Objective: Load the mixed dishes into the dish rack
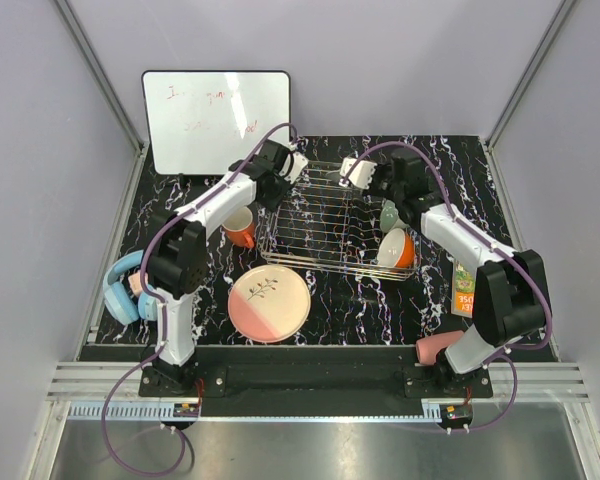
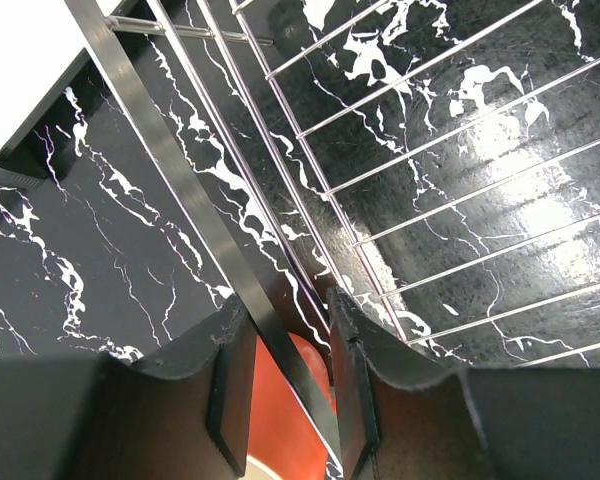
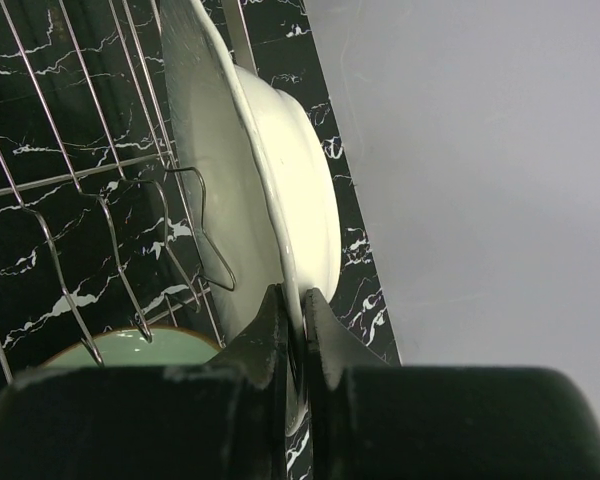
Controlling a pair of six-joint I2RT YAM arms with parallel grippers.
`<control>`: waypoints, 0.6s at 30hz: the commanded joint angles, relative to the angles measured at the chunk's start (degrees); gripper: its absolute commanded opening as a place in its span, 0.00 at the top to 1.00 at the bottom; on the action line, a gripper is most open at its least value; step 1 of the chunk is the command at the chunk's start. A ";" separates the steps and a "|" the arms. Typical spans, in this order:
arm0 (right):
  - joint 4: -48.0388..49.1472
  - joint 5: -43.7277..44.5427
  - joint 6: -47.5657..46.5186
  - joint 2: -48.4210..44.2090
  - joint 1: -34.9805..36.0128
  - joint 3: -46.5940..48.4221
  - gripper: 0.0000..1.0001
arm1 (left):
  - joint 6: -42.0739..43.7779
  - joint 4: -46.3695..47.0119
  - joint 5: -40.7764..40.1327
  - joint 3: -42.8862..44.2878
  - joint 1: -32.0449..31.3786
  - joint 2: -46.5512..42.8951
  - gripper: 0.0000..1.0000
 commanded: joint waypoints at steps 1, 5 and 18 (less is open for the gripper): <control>10.16 -0.26 0.85 -3.26 -2.84 1.58 1.00 | 3.70 -2.12 5.17 -2.57 -2.79 -0.89 0.70; 12.79 -0.35 1.46 -3.35 -5.75 0.17 0.94 | 4.05 -1.94 4.47 -2.93 -2.79 -1.24 0.70; 27.38 7.28 7.77 -0.80 -7.25 -4.49 0.61 | 5.19 -1.77 3.32 -4.07 -2.70 -3.00 0.70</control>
